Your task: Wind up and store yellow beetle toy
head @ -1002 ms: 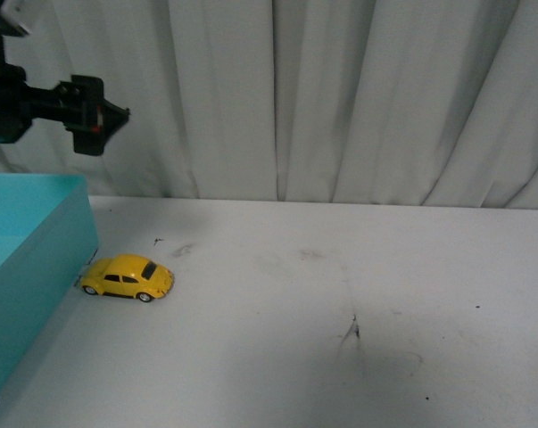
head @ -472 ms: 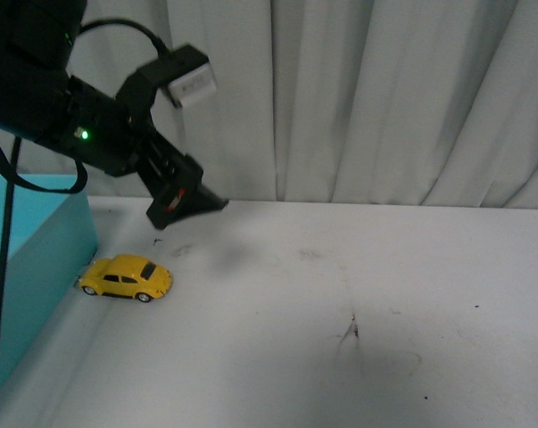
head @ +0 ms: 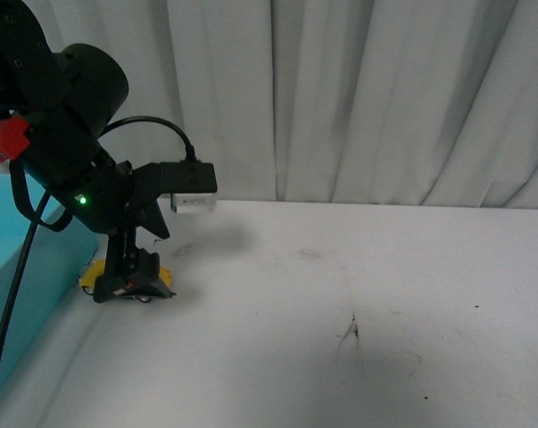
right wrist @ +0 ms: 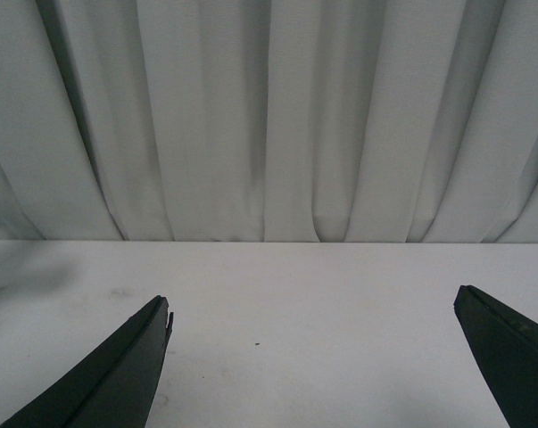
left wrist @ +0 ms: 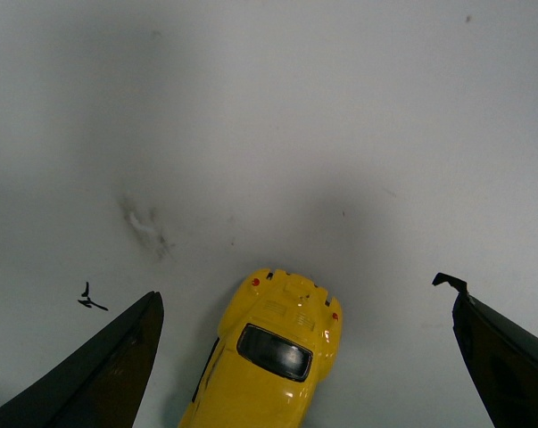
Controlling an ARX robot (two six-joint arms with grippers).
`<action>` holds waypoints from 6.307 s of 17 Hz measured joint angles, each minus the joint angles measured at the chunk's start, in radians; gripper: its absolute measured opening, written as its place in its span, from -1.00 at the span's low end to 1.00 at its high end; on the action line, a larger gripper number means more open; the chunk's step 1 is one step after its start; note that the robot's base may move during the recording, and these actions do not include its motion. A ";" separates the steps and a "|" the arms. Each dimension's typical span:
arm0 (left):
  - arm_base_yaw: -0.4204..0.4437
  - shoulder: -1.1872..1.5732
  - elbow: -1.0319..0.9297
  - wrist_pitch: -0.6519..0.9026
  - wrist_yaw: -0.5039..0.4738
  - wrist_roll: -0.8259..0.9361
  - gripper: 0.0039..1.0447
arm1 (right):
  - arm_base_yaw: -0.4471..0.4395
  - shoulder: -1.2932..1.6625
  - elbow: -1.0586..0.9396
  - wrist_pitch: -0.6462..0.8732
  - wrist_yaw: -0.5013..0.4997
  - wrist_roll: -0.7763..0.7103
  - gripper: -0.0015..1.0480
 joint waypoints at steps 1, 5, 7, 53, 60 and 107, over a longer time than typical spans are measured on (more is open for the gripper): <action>0.001 0.022 0.006 -0.009 -0.034 0.040 0.88 | 0.000 0.000 0.000 0.000 0.000 0.000 0.87; 0.014 0.077 0.029 -0.027 -0.117 0.133 0.88 | 0.000 0.000 0.000 0.000 0.000 0.000 0.87; 0.020 0.087 0.047 -0.031 -0.143 0.167 0.88 | 0.000 0.000 0.000 0.000 0.000 0.000 0.87; 0.505 -0.177 -0.280 0.217 -0.129 -0.464 0.00 | 0.000 0.000 0.000 0.000 0.000 0.000 0.87; 0.512 -0.196 -0.280 0.202 -0.095 -0.478 0.88 | 0.000 0.000 0.000 0.000 0.000 0.000 0.87; 0.142 -1.955 -1.526 0.849 -0.234 -1.180 -0.97 | 0.000 0.000 0.000 0.000 0.000 0.000 0.87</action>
